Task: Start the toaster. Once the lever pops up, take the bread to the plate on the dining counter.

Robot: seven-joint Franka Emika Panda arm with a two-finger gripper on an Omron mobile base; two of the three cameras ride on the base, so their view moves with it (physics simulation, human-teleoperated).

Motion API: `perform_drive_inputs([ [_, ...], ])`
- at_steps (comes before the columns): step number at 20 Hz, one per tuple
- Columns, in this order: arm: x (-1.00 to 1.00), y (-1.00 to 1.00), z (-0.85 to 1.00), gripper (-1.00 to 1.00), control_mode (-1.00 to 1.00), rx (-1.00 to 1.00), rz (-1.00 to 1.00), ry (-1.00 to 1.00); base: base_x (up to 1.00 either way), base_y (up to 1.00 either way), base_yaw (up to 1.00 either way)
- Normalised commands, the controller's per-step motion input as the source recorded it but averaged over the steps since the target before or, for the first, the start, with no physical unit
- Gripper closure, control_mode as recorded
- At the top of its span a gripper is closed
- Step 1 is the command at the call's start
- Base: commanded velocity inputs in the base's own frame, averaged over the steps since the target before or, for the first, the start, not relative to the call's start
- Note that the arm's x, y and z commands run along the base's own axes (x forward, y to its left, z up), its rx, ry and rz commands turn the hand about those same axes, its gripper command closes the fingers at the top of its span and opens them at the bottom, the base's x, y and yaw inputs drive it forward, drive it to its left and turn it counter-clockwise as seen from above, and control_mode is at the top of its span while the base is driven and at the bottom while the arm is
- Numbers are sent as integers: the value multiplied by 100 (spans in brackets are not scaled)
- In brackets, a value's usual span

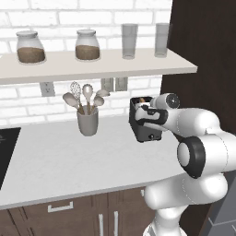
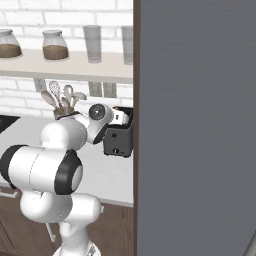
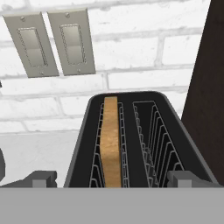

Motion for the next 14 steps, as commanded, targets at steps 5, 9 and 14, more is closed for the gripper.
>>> perform_drive_inputs([
  [5, 0, 0, 0, -100, -100, 0, 0, 0, 0, 0, 0],
  [9, 0, 0, 0, -100, -100, 0, 0, 0, 0, 0, 0],
  [14, 0, 0, 0, -100, -100, 0, 0, 0, 0, 0, 0],
])
